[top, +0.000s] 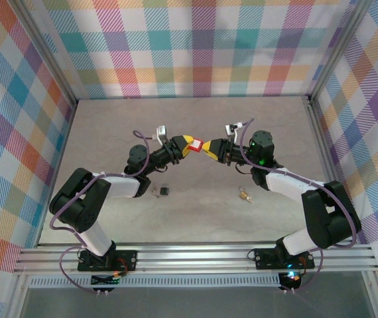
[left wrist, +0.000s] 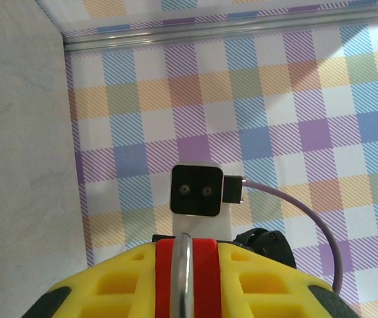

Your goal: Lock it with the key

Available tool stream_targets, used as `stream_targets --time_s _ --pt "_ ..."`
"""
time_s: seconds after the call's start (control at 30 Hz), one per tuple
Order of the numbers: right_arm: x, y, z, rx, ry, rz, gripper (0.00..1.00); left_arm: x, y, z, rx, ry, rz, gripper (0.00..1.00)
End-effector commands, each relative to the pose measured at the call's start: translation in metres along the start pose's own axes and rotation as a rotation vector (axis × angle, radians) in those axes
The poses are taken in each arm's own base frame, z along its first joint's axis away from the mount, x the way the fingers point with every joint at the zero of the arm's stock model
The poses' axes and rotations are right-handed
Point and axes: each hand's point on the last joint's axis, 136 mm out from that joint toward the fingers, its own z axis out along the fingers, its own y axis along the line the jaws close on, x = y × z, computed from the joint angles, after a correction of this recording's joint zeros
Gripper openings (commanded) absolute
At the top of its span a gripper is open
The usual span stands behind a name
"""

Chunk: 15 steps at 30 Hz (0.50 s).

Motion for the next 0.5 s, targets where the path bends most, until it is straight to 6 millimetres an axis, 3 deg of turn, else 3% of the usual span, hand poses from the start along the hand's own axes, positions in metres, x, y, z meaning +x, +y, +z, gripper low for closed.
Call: stream_targets --time_s 0.0,0.47 --pt "0.003 0.009 0.0008 -0.02 -0.001 -0.021 0.22 -0.0067 -0.0254 -0.0048 0.077 -0.035 0.06 0.0" --pt "0.0055 0.0103 0.0004 -0.002 0.006 -0.015 0.2 -0.0059 -0.0237 -0.0044 0.074 -0.029 0.059 0.0"
